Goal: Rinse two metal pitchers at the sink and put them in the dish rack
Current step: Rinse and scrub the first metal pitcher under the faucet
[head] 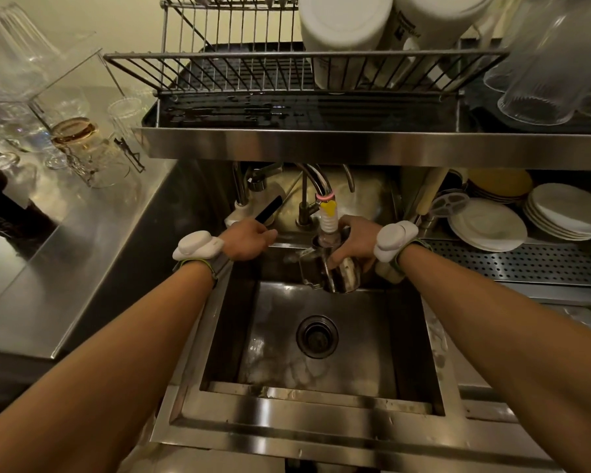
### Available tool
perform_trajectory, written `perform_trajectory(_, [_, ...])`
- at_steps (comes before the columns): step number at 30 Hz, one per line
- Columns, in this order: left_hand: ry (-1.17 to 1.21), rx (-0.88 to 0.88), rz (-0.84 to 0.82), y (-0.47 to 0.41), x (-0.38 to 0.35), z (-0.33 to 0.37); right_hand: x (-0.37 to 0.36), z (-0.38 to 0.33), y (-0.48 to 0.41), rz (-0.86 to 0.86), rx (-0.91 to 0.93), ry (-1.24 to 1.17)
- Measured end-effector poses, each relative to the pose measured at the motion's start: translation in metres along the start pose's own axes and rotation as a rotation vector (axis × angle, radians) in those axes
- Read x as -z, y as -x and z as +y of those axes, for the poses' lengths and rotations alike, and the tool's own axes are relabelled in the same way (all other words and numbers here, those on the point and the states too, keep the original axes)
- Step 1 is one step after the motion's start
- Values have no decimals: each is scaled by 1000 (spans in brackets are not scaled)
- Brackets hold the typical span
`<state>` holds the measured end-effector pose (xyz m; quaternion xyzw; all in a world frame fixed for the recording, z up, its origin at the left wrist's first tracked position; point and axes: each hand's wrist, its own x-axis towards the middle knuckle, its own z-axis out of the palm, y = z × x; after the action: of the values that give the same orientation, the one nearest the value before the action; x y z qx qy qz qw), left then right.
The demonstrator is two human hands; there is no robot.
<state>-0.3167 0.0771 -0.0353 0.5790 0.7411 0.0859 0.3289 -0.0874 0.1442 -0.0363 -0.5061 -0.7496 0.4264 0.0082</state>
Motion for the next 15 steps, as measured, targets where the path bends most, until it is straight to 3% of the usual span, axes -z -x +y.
perform_trajectory(3, [9,-12,11,2,-1,1,-3,0,-2,87,22,17])
perform_trajectory(7, [9,-16,2,5,-2,5,-4,1,1,22,26,-1])
perform_trajectory(11, [23,-5,-26,9,-2,6,-9,0,0,123,38,45])
perform_trajectory(15, [13,-19,-44,9,-1,12,-10,0,2,35,30,-2])
